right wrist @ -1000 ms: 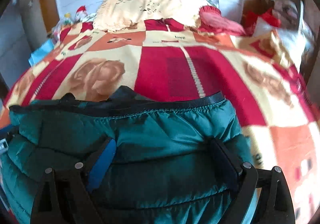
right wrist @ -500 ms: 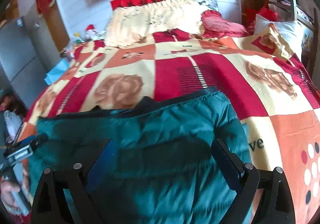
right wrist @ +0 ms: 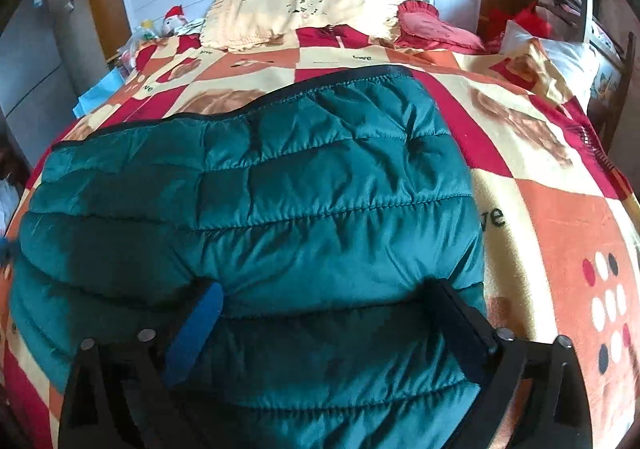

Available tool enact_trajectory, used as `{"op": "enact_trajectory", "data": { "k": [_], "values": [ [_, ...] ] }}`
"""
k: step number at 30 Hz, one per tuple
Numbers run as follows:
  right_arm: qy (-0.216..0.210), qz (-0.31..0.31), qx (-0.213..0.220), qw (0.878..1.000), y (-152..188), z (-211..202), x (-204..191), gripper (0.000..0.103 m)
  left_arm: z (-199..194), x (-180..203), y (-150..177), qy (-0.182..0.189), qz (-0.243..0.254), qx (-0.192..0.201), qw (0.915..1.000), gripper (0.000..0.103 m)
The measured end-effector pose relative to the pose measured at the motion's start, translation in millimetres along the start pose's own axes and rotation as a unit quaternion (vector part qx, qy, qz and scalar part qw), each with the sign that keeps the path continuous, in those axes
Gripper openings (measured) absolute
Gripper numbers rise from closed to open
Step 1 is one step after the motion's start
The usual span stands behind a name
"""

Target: Fold large clothes

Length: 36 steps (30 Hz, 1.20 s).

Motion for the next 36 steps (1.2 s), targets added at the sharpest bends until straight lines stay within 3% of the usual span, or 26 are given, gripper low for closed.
{"op": "enact_trajectory", "data": {
  "k": [11,20,24,28,36],
  "values": [
    [-0.031,-0.002,0.034,0.999,16,-70,-7,0.102,-15,-5,23,0.008,-0.005,-0.002,1.0000,0.096],
    [-0.010,0.008,-0.010,1.000,47,-32,3,0.102,-3,-4,34,0.011,-0.010,-0.014,0.9998,0.096],
    [-0.002,0.003,-0.008,1.000,51,-20,0,0.103,2,-5,36,0.013,-0.018,-0.018,0.9996,0.096],
    [-0.011,0.003,-0.013,1.000,50,-29,3,0.103,1,-6,37,0.015,-0.024,-0.019,0.9994,0.096],
    [-0.046,0.069,0.004,0.997,56,-59,24,0.103,-5,-5,40,0.022,-0.031,-0.024,0.9990,0.096]
  ]
}}
Point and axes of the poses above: each gripper's, at about its wrist camera, not at the fingertips, and z roughly the way its jaws point, x to its right, y to its underside, the point moved 9 cm from there along z, roughly the way its jaws point, and after that the axes turned 1 degree about -x, right-handed, at the moved point
